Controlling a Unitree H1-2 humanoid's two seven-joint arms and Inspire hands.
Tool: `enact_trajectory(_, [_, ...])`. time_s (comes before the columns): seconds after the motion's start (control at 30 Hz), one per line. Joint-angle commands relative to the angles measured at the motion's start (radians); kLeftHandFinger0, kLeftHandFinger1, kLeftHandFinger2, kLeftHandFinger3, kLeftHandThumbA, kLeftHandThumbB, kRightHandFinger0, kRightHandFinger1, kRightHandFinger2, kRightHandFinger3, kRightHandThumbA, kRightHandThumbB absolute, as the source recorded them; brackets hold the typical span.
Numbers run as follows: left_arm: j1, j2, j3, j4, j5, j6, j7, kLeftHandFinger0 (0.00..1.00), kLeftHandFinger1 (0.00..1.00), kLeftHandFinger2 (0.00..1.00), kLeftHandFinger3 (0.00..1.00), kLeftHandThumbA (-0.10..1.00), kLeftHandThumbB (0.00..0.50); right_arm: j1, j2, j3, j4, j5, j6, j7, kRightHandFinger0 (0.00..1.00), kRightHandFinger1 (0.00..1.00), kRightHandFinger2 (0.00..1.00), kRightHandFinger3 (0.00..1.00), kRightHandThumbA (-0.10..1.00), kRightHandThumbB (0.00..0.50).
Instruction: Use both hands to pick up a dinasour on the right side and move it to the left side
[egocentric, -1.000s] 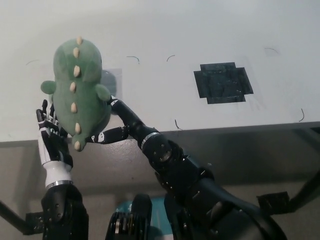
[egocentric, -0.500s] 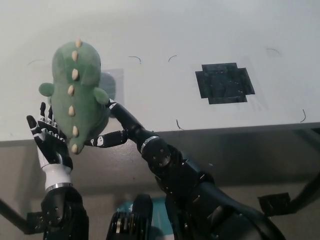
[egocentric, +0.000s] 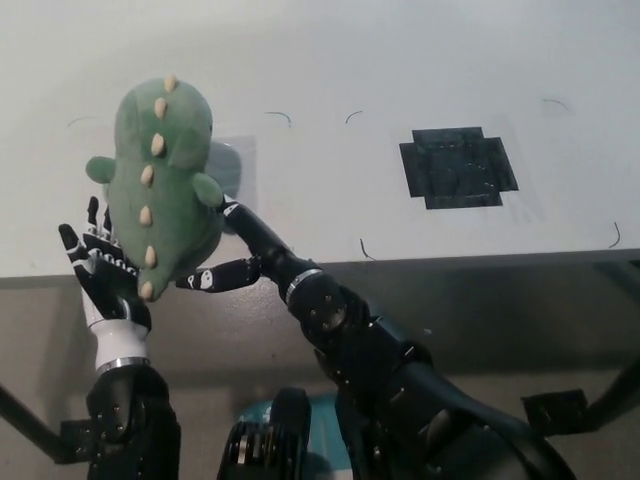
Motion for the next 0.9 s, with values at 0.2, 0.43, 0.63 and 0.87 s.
enact_trajectory(0.2, [-0.014, 0.136, -0.004, -0.08, -0.071, 0.215, -0.111, 1.0, 1.0, 1.0, 1.0, 1.0, 0.366, 0.042, -0.125, -0.088, -0.211, 0.057, 0.023, 0.156, 1.0, 1.0, 1.0, 1.0, 1.0, 0.047])
enact_trajectory(0.43, [0.023, 0.26, 0.004, -0.025, -0.092, 0.248, -0.21, 1.0, 1.0, 1.0, 1.0, 1.0, 0.4, 0.091, -0.269, -0.136, -0.282, 0.081, -0.013, 0.226, 1.0, 1.0, 1.0, 1.0, 1.0, 0.08])
enact_trajectory(0.63, [0.042, 0.293, 0.017, 0.007, -0.1, 0.221, -0.24, 1.0, 1.0, 1.0, 1.0, 1.0, 0.427, 0.123, -0.34, -0.172, -0.401, 0.09, 0.022, 0.239, 1.0, 1.0, 1.0, 1.0, 1.0, 0.074])
enact_trajectory(0.87, [0.122, 0.316, 0.026, -0.135, -0.106, 0.248, -0.255, 1.0, 1.0, 1.0, 1.0, 1.0, 0.355, 0.232, -0.371, -0.208, -0.605, 0.142, 0.081, 0.279, 1.0, 1.0, 1.0, 1.0, 1.0, 0.087])
